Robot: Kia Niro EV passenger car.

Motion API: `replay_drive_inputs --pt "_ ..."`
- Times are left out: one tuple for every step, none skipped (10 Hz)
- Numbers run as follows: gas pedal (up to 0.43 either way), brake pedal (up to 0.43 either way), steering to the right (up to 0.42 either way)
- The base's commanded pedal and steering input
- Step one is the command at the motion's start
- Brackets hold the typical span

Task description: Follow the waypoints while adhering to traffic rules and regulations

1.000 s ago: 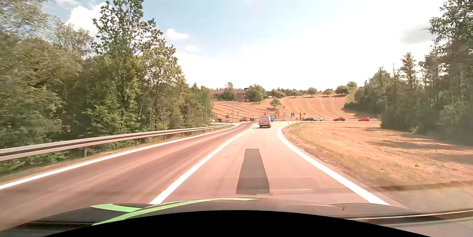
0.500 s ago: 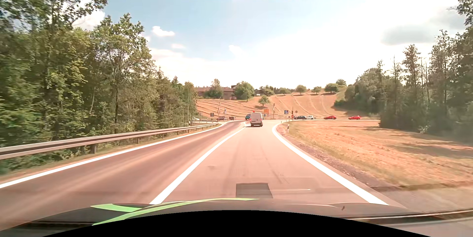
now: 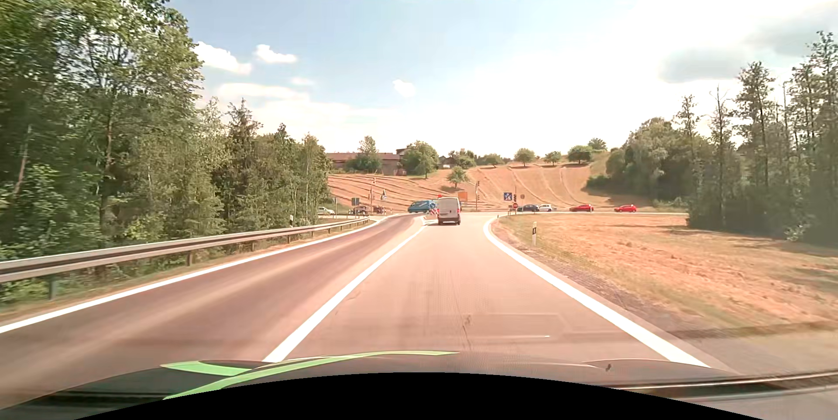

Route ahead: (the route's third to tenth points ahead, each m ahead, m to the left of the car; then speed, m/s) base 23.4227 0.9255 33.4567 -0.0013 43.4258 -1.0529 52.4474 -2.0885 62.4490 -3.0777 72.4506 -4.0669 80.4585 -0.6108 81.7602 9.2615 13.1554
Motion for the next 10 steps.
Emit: replay_drive_inputs --pt "0.000 0.250 0.023" --pt "0.000 0.250 0.024" --pt "0.000 0.250 0.024" --pt "0.000 0.250 0.023" --pt "0.000 0.244 0.024" --pt "0.000 0.244 0.024" --pt "0.000 0.244 0.024" --pt "0.000 0.244 0.024" --pt "0.000 0.238 0.024" --pt "0.000 0.244 0.024"
